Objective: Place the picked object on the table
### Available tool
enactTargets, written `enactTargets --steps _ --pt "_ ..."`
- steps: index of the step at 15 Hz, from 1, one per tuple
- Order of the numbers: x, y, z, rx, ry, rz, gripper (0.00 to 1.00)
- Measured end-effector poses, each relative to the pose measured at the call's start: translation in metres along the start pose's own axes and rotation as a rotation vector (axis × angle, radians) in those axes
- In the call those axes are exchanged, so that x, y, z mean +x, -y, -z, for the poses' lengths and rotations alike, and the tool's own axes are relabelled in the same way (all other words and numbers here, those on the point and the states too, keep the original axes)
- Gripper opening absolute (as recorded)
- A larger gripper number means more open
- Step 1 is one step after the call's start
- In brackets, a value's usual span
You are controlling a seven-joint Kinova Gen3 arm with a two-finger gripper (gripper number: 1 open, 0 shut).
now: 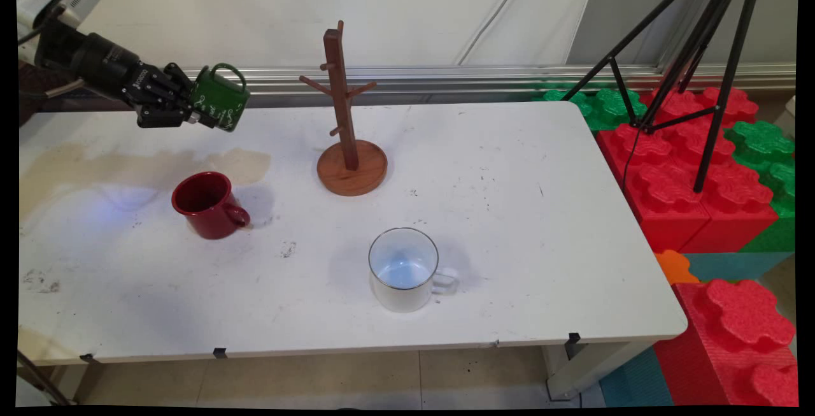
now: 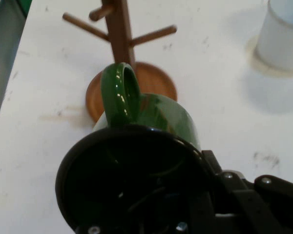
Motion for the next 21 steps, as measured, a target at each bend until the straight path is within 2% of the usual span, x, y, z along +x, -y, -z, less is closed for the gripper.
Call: enactTargets --steps 6,12,21 --pt "-0.019 0.013 0.0 0.037 0.114 -0.081 0.0" --pt "-0.037 0.02 -0.004 0.048 0.217 -0.167 0.0" --pt "-0.059 0.023 -0.021 0.061 0.317 -0.211 0.0"
